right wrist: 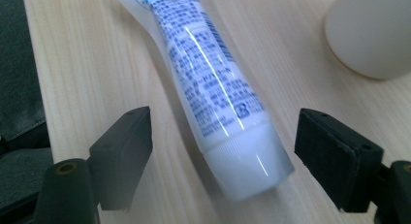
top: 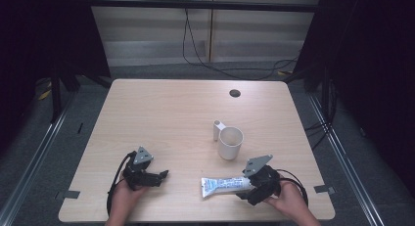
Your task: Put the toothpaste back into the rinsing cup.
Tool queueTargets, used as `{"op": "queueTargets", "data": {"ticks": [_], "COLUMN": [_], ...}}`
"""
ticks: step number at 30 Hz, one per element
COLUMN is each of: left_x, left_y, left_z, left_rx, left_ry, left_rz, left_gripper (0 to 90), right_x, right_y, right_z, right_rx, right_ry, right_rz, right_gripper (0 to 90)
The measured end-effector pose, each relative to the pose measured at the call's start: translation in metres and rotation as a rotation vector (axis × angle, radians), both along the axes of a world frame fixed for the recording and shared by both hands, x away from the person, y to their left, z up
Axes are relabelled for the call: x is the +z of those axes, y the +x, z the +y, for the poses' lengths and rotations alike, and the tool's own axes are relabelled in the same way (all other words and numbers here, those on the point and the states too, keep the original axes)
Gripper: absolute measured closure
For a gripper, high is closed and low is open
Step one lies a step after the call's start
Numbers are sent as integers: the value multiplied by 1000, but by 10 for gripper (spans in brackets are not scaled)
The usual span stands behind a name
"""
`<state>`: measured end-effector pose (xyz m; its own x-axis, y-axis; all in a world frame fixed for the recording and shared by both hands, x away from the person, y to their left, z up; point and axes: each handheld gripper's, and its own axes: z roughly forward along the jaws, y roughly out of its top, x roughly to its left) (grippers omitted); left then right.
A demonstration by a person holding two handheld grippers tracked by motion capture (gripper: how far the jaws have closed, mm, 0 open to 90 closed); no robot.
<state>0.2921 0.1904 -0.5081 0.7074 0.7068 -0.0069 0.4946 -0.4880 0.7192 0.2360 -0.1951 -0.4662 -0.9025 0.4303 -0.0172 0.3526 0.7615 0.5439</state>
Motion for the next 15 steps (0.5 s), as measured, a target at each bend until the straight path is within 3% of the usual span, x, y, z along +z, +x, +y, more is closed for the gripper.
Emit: {"op": "queueTargets", "data": {"ticks": [15], "left_x": [0], "left_y": [0], "left_z": [0], "left_rx": [0], "left_ry": [0], "left_rz": [0], "left_gripper": [152], "right_x": [6], "right_y": [11], "right_z": [44], "right_rx": [132], "right_ry": [-130], "right_rz": [20], "right_gripper": [234]}}
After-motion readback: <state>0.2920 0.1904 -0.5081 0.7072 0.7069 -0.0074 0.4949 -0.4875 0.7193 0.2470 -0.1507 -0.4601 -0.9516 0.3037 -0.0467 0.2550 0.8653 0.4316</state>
